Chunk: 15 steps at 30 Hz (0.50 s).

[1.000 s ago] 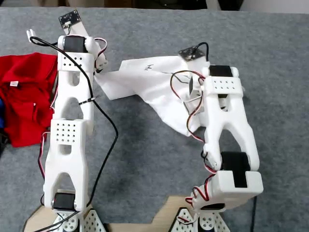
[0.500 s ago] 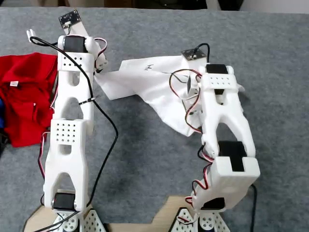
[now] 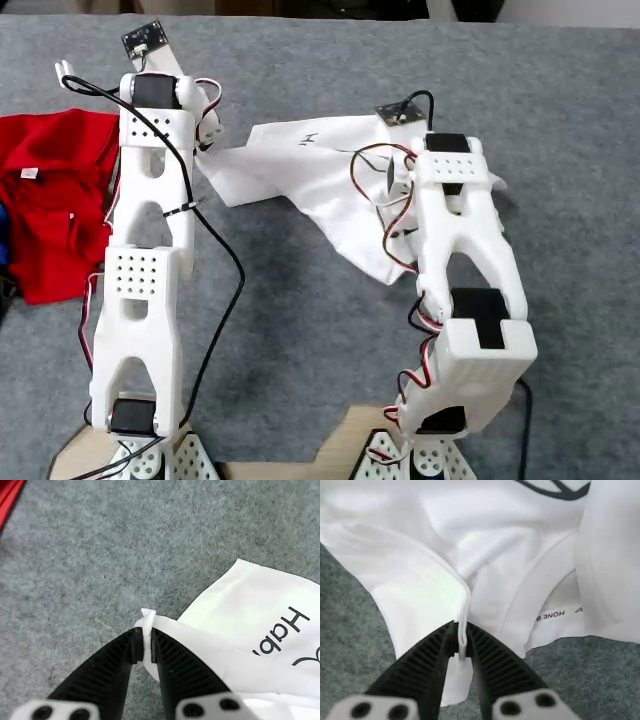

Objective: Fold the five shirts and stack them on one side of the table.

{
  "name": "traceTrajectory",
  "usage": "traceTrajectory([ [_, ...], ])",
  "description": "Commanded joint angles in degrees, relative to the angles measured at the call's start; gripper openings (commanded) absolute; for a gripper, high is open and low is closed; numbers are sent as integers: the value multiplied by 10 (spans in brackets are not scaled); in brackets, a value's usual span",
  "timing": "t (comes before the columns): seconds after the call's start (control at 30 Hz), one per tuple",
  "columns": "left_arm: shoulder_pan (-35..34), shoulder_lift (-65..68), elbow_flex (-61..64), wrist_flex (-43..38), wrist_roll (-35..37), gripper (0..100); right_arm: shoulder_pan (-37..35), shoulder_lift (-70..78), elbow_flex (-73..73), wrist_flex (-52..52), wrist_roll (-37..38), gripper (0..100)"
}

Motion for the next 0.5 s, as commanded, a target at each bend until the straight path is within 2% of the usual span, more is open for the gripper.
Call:
traceTrajectory([
  [0.0,-1,-38,-8,6,-4,19,21,-21,-40,-5,-4,5],
  [0.13,-1,-43,-21,6,-4,19,44,-88,-69,8,3,5],
  [0.33,0,-43,-119,7,-14,19,49,-198,-129,37,54,5],
  [0.47,-2,-80,-100,7,-30,19,49,-236,-151,37,87,5],
])
